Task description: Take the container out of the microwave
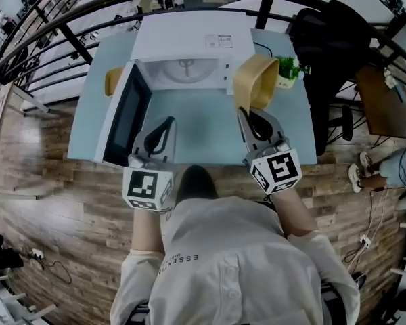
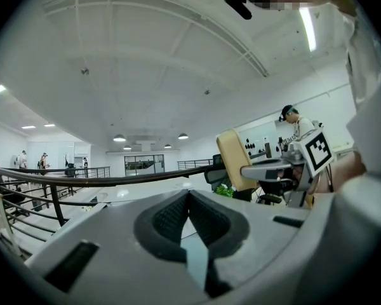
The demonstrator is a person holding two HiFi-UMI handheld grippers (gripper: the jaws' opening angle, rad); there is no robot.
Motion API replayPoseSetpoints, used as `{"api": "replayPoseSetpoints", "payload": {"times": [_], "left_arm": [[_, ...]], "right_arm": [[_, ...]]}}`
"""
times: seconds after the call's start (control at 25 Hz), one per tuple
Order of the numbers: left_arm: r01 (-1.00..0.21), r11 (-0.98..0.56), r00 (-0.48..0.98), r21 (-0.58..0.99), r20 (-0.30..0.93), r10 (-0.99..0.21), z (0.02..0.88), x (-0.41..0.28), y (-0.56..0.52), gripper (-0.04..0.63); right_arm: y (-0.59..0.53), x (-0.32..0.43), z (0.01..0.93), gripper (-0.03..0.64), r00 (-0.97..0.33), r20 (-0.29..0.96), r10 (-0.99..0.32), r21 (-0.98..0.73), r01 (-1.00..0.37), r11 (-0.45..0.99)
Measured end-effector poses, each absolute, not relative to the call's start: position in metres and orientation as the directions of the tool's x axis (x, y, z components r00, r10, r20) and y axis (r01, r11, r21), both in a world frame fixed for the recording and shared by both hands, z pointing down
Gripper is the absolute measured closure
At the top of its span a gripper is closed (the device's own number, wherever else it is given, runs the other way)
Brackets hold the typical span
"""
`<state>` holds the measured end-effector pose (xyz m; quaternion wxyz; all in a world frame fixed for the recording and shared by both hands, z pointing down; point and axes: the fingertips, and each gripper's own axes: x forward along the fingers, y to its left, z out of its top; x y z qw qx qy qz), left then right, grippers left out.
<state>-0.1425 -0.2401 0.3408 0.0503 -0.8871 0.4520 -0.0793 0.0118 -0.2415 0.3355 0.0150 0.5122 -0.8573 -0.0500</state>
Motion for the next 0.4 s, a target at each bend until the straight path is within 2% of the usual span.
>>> {"api": "replayPoseSetpoints", "payload": {"times": [0.4], "left_arm": [[-0.794, -0.586, 0.577, -0.160, 0.105, -0.810, 0.3442, -0.1439, -0.2436, 0.594]], "right_arm": [[-0.2440, 0.0081, 0.3421, 0.598, -0.466, -0.014, -0.884, 0.106, -0.880, 0.462]]}}
